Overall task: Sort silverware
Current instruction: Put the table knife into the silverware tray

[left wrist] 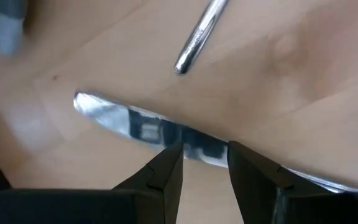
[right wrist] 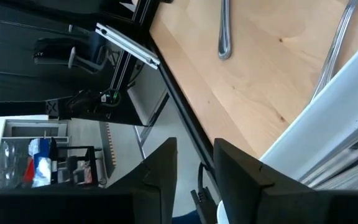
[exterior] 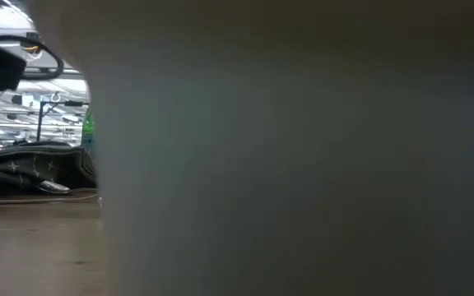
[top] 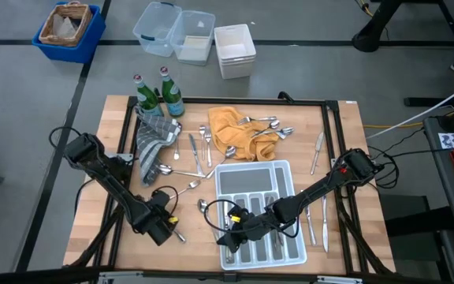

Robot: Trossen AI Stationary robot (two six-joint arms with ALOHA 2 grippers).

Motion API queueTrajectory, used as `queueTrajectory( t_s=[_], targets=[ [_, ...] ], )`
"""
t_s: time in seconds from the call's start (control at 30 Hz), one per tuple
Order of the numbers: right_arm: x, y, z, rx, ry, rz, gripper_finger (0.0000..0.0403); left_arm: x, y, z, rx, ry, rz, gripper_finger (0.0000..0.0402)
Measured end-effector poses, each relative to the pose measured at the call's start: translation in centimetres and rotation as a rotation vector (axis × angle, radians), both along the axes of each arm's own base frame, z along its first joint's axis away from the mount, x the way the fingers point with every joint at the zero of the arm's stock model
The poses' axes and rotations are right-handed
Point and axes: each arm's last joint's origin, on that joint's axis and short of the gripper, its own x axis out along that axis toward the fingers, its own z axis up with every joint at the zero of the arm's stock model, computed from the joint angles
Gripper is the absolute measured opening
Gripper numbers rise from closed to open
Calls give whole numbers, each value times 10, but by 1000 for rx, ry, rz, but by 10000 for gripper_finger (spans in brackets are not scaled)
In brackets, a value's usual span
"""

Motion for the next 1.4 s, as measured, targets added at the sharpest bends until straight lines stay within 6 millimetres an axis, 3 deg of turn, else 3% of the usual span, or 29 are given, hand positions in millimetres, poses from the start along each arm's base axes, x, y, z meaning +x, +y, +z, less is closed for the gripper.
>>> queueTrajectory(
  t_s=[0.27, 0.4, 0.53, 0.8, 1.07, 1.4],
  targets=[
    [3, -6, 0, -61, -24, 1, 106, -1, -1, 32, -200, -149, 334, 116],
    [8, -17, 1, -122, -40, 18, 106, 6, -11, 33, -317, -224, 430, 116],
    [9, -38, 11, -210, -14, 70, 106, 15, -21, 22, -365, -248, 503, 116],
    [-19, -78, 42, -369, 159, 267, 106, 35, -15, -1, -346, -217, 577, 114],
    [-49, -91, 65, -508, 253, 290, 106, 41, -13, 2, -416, -142, 601, 78],
    [-54, -93, 67, -549, 261, 326, 106, 41, -13, 3, -422, -125, 517, 47]
  ],
)
